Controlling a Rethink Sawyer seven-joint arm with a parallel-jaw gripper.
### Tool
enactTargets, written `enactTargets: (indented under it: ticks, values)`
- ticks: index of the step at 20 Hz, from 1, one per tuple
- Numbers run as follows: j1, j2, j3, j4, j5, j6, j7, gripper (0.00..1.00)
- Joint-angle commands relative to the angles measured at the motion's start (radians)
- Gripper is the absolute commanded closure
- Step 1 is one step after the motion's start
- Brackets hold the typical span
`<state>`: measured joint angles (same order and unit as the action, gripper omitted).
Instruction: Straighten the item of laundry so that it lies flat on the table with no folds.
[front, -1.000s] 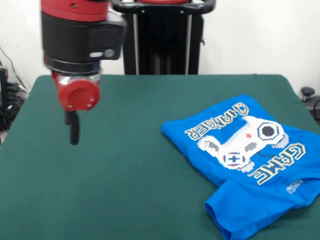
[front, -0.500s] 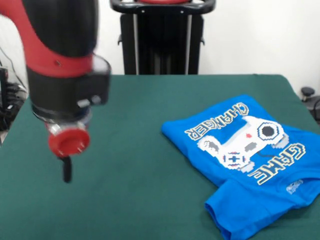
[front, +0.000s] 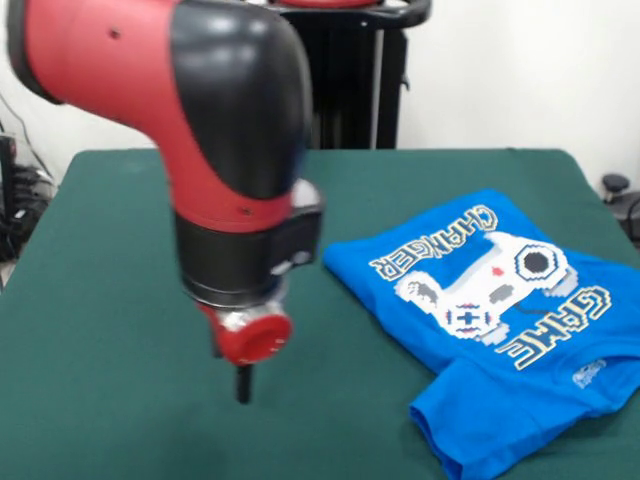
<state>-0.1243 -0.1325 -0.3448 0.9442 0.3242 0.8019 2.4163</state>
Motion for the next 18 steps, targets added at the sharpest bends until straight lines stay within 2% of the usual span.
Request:
enactTargets:
  ticks: [1,8,14,18]
  values:
    - [0.069,-0.002,0.067,-0.095,0.074,0.245,0.289,0.0]
    - [0.103,0.063,0.042,-0.169,0.122,0.245,0.384,0.0]
    - [0.123,0.104,0.08,-0.154,0.206,0.161,0.437,0.0]
    - [0.156,0.129,0.08,-0.148,0.253,0.161,0.501,0.0]
